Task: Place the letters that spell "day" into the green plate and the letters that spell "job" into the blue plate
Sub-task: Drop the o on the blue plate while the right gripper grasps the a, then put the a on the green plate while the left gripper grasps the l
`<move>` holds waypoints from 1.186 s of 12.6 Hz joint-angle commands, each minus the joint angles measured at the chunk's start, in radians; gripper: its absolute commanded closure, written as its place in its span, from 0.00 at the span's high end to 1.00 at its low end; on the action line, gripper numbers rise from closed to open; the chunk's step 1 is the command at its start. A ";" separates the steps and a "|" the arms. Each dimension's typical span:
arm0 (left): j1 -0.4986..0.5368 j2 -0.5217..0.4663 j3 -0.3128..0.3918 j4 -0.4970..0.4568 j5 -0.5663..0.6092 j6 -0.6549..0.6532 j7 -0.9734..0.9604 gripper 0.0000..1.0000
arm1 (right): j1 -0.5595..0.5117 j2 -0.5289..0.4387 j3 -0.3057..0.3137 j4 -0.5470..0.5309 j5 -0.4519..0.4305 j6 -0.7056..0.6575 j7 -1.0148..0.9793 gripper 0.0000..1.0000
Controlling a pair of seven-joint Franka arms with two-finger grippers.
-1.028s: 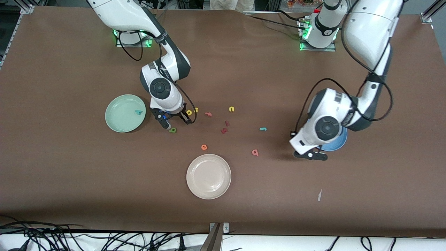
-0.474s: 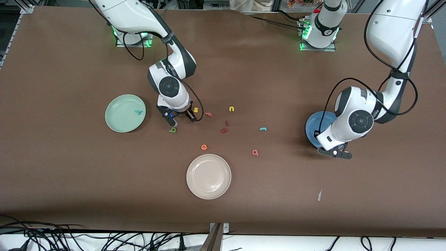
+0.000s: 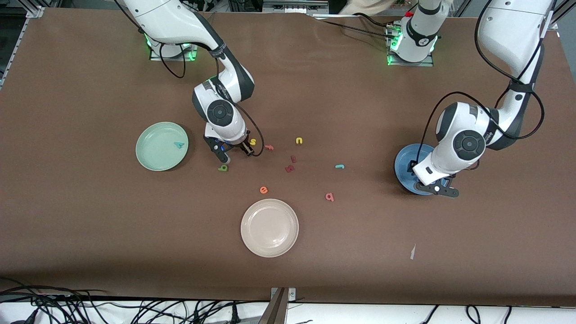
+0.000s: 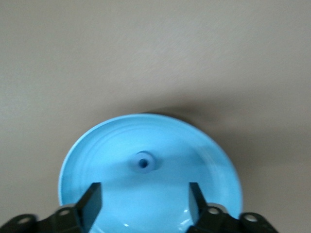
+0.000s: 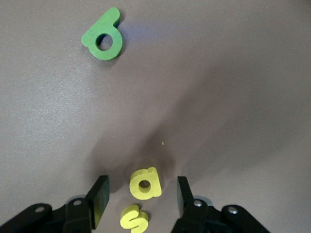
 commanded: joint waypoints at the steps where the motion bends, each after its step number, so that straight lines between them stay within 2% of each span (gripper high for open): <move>1: -0.005 -0.022 -0.097 -0.001 -0.005 -0.007 -0.183 1.00 | 0.007 0.003 -0.002 -0.005 0.010 0.017 0.009 0.53; 4: -0.013 -0.007 -0.200 0.025 -0.007 -0.007 -0.362 1.00 | 0.007 0.011 -0.002 -0.005 0.010 0.017 0.007 0.46; 6: -0.051 0.037 -0.234 0.065 -0.007 -0.007 -0.494 1.00 | 0.007 0.017 -0.002 -0.004 0.010 0.022 0.007 0.45; 8: -0.131 0.099 -0.234 0.125 -0.005 -0.007 -0.629 1.00 | 0.007 0.015 -0.002 -0.004 0.010 0.020 -0.002 0.23; 9: -0.152 0.134 -0.234 0.162 -0.005 -0.007 -0.673 1.00 | 0.007 0.015 -0.002 -0.005 0.010 0.020 -0.009 0.16; 12: -0.185 0.220 -0.232 0.229 0.005 -0.007 -0.716 1.00 | 0.000 -0.018 -0.013 0.007 0.009 -0.018 -0.038 0.16; 13: -0.185 0.231 -0.232 0.232 0.010 -0.007 -0.714 1.00 | -0.006 -0.038 -0.020 0.027 0.006 -0.083 -0.075 0.16; 15: -0.185 0.245 -0.231 0.231 0.011 -0.007 -0.704 0.96 | -0.007 -0.080 -0.083 0.079 0.005 -0.261 -0.207 0.16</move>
